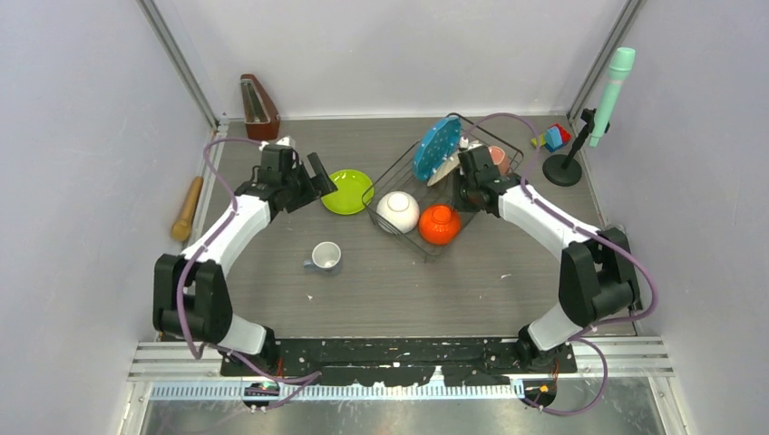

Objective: Load the mixed dishes into the dish rack

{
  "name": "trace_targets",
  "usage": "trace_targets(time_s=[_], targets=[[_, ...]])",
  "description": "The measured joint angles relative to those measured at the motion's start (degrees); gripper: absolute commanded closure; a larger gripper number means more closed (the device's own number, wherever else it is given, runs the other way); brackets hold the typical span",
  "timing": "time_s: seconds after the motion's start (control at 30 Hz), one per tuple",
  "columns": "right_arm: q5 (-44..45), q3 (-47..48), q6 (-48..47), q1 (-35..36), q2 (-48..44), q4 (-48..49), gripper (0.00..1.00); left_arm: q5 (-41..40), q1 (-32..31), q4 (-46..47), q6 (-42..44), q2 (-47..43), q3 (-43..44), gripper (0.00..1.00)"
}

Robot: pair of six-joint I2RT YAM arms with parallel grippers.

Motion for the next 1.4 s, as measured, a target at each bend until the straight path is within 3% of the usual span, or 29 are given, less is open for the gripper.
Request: trace_targets(time_s=[0.4,0.7,0.83,0.9,0.97,1.0,1.23,1.4], targets=[[13.07,6.71,5.86,-3.67,-3.43,1.90,0.77,2.27,5.38,4.17,1.90,16.57,4.48,0.18],[15.63,9.11,9.16,-4.11,-0.94,4.59,0.78,6.10,5.40,5.33,1.25,26.91,9.92,0.40],[15.65,8.96,9.84,-4.11,-0.96,5.40,0.78,6.71,5.42,6.05,0.98,28.81,10.71,0.55],[15.58,8.59,10.25,-4.11,-1.05,5.86,0.79,7.54,5.44,7.19,0.39,29.55,10.75,0.70],[15.13,7.89,10.64,-4.11,-1.33,6.27,0.80,8.39,5.51,8.09,-0.04,30.36,10.75,0.97],[14.62,7.19,10.97,-4.11,-1.70,6.58,0.80,9.03,5.55,8.74,-0.24,30.80,10.75,1.00],[11.13,4.02,12.04,-4.11,-6.21,6.40,0.81,10.54,5.97,11.85,-0.63,31.12,10.49,1.00],[10.49,3.78,11.45,-4.11,-11.32,5.57,0.80,5.46,5.88,11.61,1.07,24.04,6.67,1.00]])
